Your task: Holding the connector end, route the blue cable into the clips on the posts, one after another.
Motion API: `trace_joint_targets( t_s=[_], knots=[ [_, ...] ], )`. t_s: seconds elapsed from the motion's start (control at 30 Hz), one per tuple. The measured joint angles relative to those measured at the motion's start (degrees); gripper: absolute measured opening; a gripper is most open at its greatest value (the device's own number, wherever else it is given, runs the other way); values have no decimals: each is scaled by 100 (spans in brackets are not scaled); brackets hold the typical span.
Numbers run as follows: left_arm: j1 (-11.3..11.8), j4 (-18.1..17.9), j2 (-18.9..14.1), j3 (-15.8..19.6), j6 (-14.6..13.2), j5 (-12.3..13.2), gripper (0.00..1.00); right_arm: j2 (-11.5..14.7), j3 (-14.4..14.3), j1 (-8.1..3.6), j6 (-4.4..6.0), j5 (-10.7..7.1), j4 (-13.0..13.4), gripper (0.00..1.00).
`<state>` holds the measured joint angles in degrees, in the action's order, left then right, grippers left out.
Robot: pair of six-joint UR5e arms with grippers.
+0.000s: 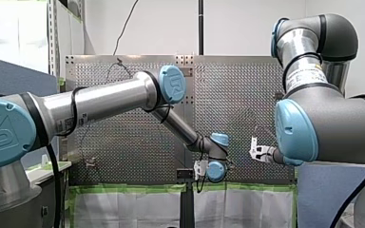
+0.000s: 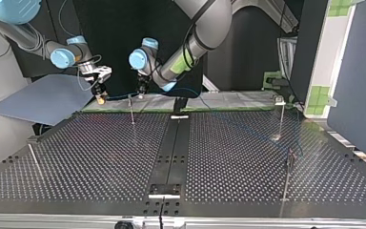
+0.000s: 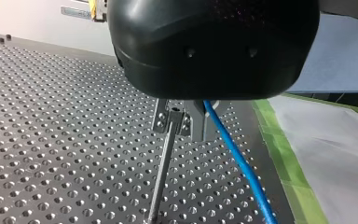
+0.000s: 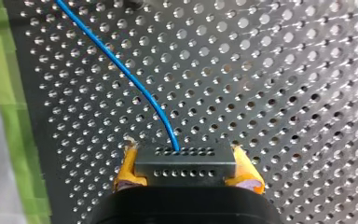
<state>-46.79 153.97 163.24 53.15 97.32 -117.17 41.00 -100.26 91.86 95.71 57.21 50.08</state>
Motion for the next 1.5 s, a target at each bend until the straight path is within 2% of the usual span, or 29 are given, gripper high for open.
trace_joint_targets(
  t_s=[0.23,0.53,0.7,1.17,1.5],
  knots=[
    [22,-32,1,0,63,110,0,-43,-1,-22,-38,-27,107,0],
    [71,-144,16,0,260,270,0,-273,12,-38,-111,-39,294,0],
    [121,-283,17,0,345,303,0,-317,38,-41,-139,-41,358,0],
    [212,-423,155,-28,482,380,0,-350,146,-77,-85,-42,403,0],
    [252,-552,166,-170,497,374,0,-556,293,-84,-102,-42,352,0]
  ],
)
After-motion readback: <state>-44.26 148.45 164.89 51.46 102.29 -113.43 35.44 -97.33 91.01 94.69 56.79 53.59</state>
